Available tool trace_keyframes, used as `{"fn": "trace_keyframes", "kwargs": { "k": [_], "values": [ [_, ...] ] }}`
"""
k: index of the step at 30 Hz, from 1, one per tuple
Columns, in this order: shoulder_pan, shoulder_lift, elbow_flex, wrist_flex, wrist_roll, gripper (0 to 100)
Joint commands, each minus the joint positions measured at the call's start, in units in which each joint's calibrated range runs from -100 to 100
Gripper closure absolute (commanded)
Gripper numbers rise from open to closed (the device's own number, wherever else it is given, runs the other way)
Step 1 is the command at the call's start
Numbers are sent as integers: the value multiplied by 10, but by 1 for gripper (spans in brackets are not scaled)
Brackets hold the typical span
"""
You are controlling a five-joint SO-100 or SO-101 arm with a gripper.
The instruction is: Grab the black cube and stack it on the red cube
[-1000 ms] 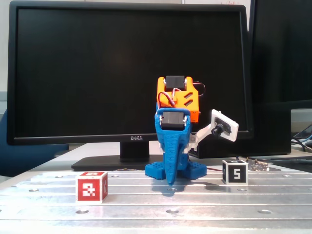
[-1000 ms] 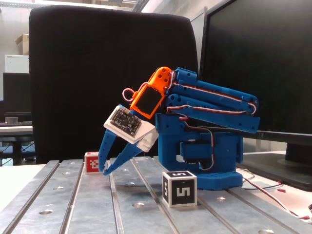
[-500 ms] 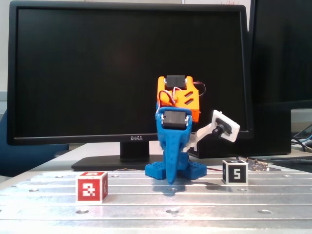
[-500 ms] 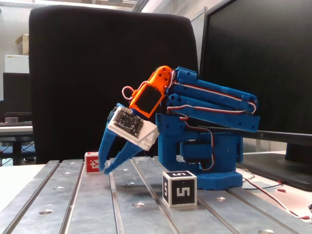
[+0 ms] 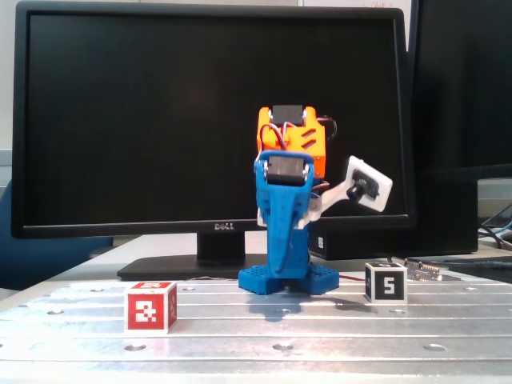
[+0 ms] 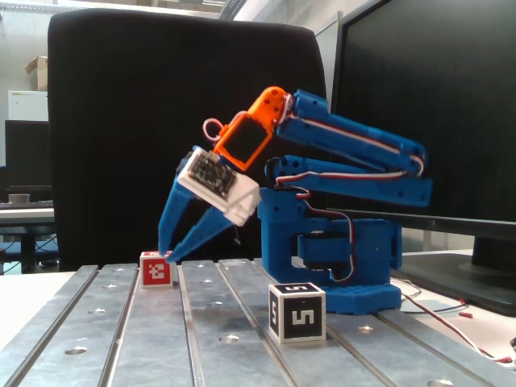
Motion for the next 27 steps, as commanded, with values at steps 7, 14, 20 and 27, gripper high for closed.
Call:
{"fn": "trace_keyframes", "kwargs": {
  "k": [7, 14, 20, 27],
  "values": [
    [-7, 317, -253, -21, 5, 99],
    [-62, 518, -440, 49, 91, 99],
    [-145, 571, -495, 73, 133, 99],
    [-276, 576, -432, 67, 159, 99]
  ]
}}
